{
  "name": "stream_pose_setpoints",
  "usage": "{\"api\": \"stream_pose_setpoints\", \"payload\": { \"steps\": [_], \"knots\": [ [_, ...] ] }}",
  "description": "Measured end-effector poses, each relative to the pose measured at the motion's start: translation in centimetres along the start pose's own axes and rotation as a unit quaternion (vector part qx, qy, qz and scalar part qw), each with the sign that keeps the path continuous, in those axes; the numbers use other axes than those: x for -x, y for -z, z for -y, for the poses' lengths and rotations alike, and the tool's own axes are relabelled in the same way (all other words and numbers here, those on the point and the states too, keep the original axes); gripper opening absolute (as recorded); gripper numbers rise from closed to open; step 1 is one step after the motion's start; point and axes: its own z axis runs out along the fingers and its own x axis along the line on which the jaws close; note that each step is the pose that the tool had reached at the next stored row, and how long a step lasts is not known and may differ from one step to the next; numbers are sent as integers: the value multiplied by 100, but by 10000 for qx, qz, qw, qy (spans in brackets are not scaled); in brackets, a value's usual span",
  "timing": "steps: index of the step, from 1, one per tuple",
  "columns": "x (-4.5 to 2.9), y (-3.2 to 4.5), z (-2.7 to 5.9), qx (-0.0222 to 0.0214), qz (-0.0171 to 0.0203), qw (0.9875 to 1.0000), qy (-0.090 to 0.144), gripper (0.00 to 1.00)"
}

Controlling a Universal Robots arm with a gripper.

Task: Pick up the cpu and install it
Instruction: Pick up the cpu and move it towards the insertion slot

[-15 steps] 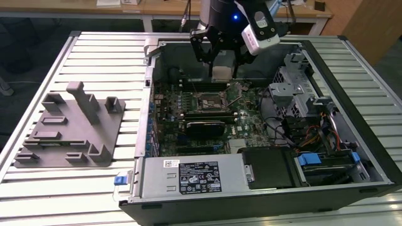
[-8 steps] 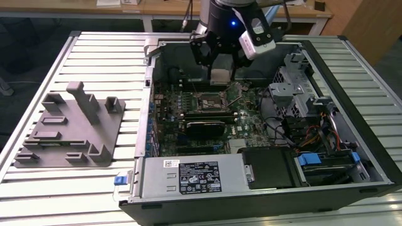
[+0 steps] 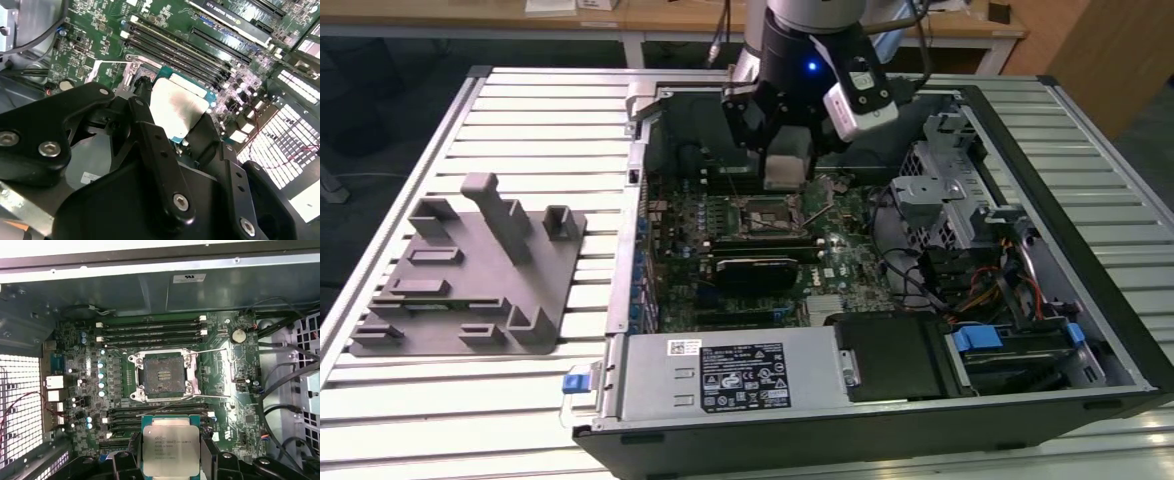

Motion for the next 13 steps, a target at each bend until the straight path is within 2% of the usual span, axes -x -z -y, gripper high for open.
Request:
{"api": "stream_pose_setpoints", "payload": {
  "steps": [13],
  "knots": [
    [19,-236,0,-1,-14,10000,-5,55]
  ]
}}
